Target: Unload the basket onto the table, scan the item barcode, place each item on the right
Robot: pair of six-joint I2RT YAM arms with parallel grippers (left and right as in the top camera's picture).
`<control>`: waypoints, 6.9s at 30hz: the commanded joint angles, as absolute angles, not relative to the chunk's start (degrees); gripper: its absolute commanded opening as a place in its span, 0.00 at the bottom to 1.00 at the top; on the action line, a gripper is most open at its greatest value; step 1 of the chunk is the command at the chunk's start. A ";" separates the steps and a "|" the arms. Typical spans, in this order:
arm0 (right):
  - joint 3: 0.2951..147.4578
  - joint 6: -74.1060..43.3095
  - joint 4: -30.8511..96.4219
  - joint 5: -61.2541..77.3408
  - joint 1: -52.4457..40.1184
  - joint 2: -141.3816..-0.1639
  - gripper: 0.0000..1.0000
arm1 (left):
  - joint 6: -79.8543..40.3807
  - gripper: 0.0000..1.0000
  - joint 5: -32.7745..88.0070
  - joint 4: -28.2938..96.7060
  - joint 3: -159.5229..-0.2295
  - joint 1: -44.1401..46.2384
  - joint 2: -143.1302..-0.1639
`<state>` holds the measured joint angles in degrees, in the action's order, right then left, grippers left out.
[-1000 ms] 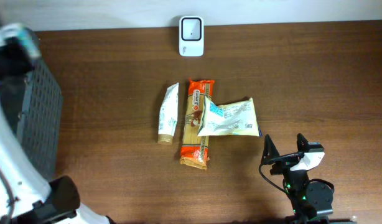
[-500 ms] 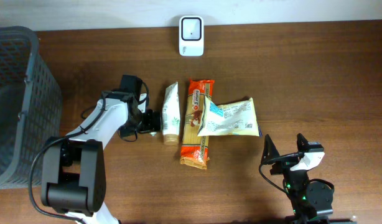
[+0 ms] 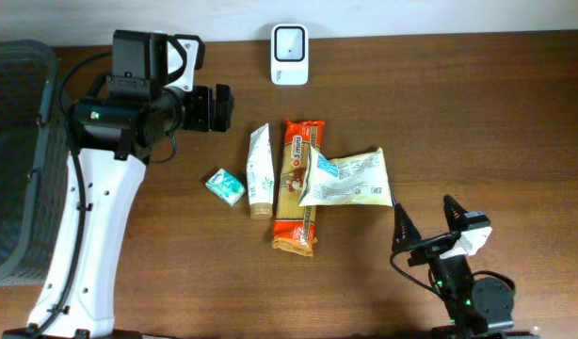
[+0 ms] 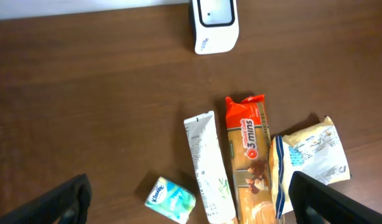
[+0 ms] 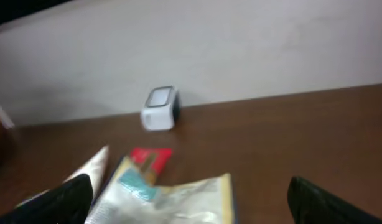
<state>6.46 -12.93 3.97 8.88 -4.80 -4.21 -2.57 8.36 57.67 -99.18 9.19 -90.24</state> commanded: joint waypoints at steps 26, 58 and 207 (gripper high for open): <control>67.18 -39.24 55.92 -5.87 -25.04 -98.74 0.52 | -1.65 0.99 8.14 57.78 -99.22 8.84 -90.41; 54.30 -20.62 19.44 19.92 1.80 -101.01 0.74 | -1.65 0.99 8.14 57.78 -99.22 8.84 -90.41; 112.16 -42.52 63.59 -12.27 -37.58 -135.44 0.55 | -1.65 0.99 8.14 57.80 -99.22 -9.98 -90.17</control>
<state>114.13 -39.59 64.20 -9.82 -38.70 -134.32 -2.55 7.97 57.82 -99.11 -7.86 -90.59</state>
